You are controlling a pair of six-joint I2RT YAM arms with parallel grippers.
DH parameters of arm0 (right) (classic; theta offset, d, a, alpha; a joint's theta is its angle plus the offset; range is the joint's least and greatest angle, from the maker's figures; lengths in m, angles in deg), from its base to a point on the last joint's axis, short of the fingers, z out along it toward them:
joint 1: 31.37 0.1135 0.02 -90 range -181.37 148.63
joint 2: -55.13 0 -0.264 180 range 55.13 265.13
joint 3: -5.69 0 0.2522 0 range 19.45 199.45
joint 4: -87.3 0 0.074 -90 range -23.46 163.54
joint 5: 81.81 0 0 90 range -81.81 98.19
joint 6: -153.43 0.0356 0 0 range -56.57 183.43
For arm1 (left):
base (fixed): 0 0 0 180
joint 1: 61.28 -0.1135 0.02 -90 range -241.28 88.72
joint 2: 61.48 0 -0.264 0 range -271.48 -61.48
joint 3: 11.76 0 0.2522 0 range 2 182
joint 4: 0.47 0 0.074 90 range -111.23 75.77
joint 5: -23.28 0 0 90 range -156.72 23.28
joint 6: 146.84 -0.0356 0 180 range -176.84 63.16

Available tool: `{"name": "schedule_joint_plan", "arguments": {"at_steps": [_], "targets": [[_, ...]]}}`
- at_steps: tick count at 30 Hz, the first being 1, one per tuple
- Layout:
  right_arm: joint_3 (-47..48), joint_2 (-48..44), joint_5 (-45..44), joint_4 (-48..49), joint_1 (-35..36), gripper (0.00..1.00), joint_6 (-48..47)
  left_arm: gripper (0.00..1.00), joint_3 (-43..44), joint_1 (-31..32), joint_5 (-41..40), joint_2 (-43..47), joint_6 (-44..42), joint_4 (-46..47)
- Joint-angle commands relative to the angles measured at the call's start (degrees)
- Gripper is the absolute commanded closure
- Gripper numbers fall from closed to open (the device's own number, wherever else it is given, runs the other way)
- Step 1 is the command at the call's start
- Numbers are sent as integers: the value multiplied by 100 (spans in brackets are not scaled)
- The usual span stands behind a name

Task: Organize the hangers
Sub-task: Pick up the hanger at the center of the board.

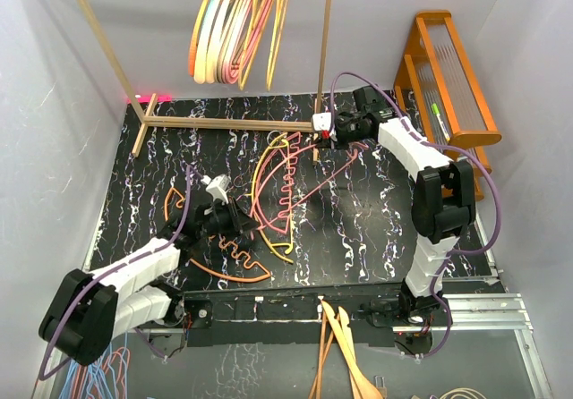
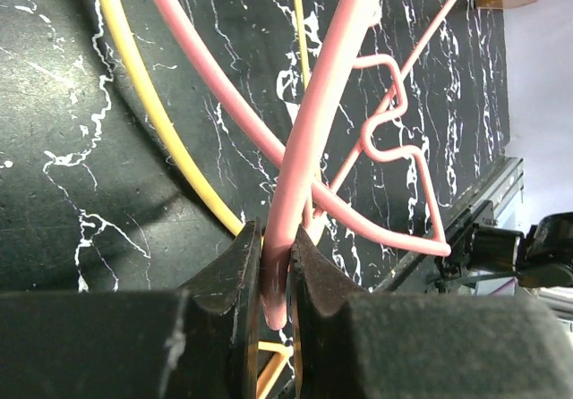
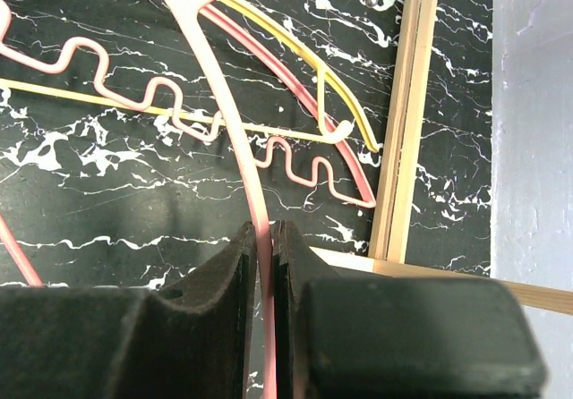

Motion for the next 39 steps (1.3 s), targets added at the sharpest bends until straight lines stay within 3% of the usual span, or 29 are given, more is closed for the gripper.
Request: {"name": "schedule_joint_plan", "arguments": {"at_steps": [1, 4, 9, 15, 21, 22, 23, 24, 30, 32, 35, 39], "targets": [[-35, -331, 614, -52, 114, 92, 304, 100, 472, 16, 455, 316, -52, 5], [17, -294, 667, -467, 114, 92, 205, 100, 699, 163, 740, 357, -97, -502], [43, -323, 660, -1644, 112, 92, -494, 100, 903, 860, 172, 842, -87, -1796], [-704, -1025, 604, -1767, 113, 92, -552, 100, 866, 1279, -156, 1549, 151, -2490], [-828, -1648, 818, -2058, 181, 92, -181, 100, 1593, 1650, -379, 1894, 52, -3442], [-818, -1731, 854, -2134, 219, 92, -111, 98, 1675, 1660, -315, 1886, 13, -3472], [-825, -1820, 892, -2146, 268, 92, -2, 81, 1750, 1665, -305, 1871, -7, -3467], [-838, -1893, 917, -2130, 329, 92, 100, 71, 1789, 1674, -288, 1831, -37, -3389], [-892, -2164, 982, -1722, 561, 92, 752, 53, 1798, 1670, -24, 1130, -164, -2237], [-904, -2170, 912, -1566, 562, 92, 872, 61, 1908, 1675, 46, 775, -247, -2030], [-1021, -2213, 717, -1349, 562, 92, 896, 98, 2090, 1675, 62, 448, -404, -2042], [-1193, -2209, 316, -1081, 552, 92, 913, 100, 2206, 1675, -65, 525, -480, -2430]]}}
